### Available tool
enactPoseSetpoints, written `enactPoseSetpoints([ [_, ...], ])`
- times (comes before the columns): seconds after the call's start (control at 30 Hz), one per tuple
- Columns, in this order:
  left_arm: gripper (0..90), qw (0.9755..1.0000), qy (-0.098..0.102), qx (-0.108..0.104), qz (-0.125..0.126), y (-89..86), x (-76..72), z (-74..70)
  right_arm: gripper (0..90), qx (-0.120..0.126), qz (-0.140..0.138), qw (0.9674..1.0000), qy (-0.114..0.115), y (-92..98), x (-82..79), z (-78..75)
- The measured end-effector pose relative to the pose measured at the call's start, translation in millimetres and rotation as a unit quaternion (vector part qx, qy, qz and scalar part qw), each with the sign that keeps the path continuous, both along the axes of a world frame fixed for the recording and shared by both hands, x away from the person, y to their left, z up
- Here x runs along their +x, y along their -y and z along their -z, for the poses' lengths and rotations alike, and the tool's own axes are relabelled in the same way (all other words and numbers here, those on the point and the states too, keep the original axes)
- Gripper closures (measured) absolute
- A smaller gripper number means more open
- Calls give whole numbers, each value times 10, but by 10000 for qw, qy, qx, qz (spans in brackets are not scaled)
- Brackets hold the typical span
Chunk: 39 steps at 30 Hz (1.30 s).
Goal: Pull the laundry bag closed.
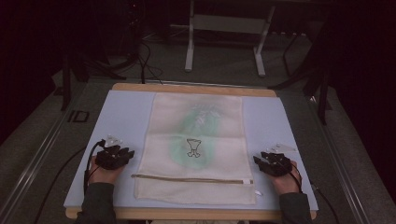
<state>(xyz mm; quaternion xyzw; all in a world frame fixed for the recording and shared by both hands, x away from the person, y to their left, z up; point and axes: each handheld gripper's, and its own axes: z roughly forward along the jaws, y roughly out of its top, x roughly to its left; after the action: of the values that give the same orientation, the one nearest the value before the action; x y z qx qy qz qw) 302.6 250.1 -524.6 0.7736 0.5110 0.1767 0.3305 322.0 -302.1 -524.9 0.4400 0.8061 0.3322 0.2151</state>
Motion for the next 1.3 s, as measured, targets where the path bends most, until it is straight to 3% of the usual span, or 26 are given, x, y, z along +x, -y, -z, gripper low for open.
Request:
enactPoseSetpoints([
  [0.3,690,9993,14,-176,345,-9,-30,-24,602,108,-176,9998,-6,-91,-47,-85],
  [0.57,712,9982,5,-157,580,15,-15,-29,597,78,-476,9988,132,-308,-92,-146],
  [0.67,776,9981,84,30,603,39,-48,-36,592,86,-607,9980,127,-381,-103,-150],
  [0.9,813,9973,144,-43,719,64,-173,-78,601,196,-815,9965,37,-510,-109,-127],
  [1.17,786,9968,72,-212,769,61,-232,-89,634,193,-1198,9926,99,-741,-155,-171],
  [1.2,787,9962,-17,-307,814,44,-243,-70,640,172,-1350,9906,118,-847,-163,-188],
  [1.3,788,9958,-53,-309,855,34,-255,-64,643,101,-1517,9883,145,-953,-177,-214],
])
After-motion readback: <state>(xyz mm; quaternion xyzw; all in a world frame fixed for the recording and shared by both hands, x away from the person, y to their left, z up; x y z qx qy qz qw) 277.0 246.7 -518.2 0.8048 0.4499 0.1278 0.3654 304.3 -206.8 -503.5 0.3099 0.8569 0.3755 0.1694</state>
